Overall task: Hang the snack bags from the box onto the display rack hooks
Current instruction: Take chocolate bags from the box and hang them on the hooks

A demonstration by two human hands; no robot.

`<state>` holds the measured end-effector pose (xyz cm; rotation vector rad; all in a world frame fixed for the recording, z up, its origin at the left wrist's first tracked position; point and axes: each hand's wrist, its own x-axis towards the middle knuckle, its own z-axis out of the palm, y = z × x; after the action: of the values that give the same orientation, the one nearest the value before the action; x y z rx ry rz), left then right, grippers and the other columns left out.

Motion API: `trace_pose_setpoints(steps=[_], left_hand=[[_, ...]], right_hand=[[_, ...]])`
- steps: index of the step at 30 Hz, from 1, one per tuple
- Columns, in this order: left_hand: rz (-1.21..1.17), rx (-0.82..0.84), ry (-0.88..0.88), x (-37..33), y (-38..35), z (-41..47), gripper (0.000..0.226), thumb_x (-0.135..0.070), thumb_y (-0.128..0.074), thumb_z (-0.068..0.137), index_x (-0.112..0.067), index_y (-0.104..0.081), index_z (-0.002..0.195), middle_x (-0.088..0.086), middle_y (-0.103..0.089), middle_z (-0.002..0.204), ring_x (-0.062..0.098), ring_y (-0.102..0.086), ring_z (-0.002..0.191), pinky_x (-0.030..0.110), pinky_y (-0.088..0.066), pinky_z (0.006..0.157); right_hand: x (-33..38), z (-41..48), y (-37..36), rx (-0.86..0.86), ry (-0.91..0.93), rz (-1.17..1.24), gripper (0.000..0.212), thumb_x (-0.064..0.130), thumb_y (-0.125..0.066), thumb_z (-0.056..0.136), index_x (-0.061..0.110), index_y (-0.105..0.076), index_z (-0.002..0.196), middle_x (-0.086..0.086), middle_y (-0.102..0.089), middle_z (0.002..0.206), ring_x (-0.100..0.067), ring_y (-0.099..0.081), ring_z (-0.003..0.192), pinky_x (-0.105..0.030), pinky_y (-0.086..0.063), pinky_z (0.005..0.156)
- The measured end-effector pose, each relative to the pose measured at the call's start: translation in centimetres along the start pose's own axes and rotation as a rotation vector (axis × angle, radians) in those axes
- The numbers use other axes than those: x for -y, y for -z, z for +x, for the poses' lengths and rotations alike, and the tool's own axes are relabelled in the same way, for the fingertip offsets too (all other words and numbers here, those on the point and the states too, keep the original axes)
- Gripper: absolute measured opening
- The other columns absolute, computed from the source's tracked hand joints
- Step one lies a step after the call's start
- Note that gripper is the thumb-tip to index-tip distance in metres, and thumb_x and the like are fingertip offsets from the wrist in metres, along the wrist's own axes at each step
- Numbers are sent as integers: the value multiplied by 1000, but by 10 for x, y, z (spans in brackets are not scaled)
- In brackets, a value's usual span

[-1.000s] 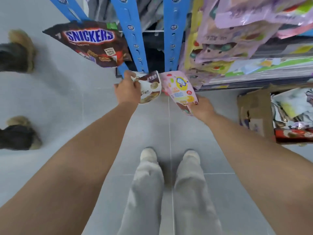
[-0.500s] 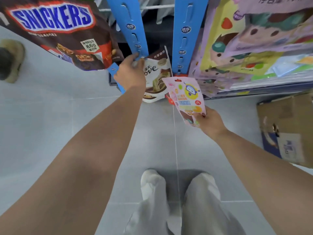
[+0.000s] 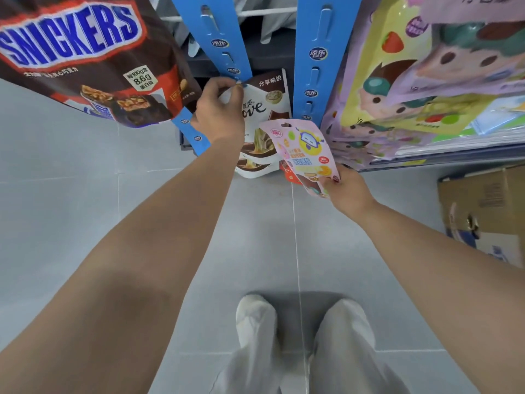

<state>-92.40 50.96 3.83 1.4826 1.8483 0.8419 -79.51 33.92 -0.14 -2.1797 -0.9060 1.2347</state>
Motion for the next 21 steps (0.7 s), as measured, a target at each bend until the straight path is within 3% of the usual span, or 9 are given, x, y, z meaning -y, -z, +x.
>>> trace_pose_setpoints(steps=[2,5,9,13,17,19,21], left_hand=[[4,-9,0,1,0,0,5,-28,-59,85,-31,-57,83,-18,-59,82,6,-56,92,26,-29,88],[-79,-79,64,2,-3,0,8,-30,-63,82,-28,-65,90,-18,-61,80,7,-61,88,31,-44,91],[-132,-85,103,-1,-10,-1,12,-30,-62,84,-25,-70,91,-10,-69,89,10,-61,86,32,-47,88],[-183,-35,40,6,-9,5,7,-22,-61,81,-19,-67,84,-14,-60,75,8,-56,77,31,-50,80],[-102,40,44,-1,-5,6,20,-25,-57,80,-30,-47,64,-16,-52,62,7,-49,72,30,-41,83],[-86,41,148,-11,-4,5,25,-30,-57,80,-27,-44,59,-14,-50,60,6,-48,72,29,-27,87],[-130,71,266,-20,-3,5,27,-34,-58,78,-24,-45,57,-13,-51,56,9,-51,71,33,-24,92]], right_hand=[[1,4,-1,10,4,-11,35,13,-47,95,14,-55,129,-8,-61,127,-27,-55,118,-23,-37,87],[1,7,-4,9,8,-2,35,11,-47,95,14,-54,129,-8,-61,128,-26,-54,118,-23,-38,88],[-3,16,-7,22,23,4,35,11,-48,94,14,-55,128,-8,-61,126,-26,-55,118,-27,-41,92],[-3,26,-4,3,22,-13,35,11,-48,94,14,-56,128,-9,-61,127,-28,-55,118,-35,-44,99],[0,26,-4,8,36,-25,35,11,-48,94,13,-55,128,-10,-61,127,-28,-55,117,-33,-44,96],[0,25,-4,14,50,-18,35,11,-47,94,13,-55,129,-9,-61,128,-28,-54,118,-35,-44,98],[1,23,-5,18,56,-3,37,10,-47,94,14,-54,130,-8,-60,129,-27,-54,120,-36,-44,101]])
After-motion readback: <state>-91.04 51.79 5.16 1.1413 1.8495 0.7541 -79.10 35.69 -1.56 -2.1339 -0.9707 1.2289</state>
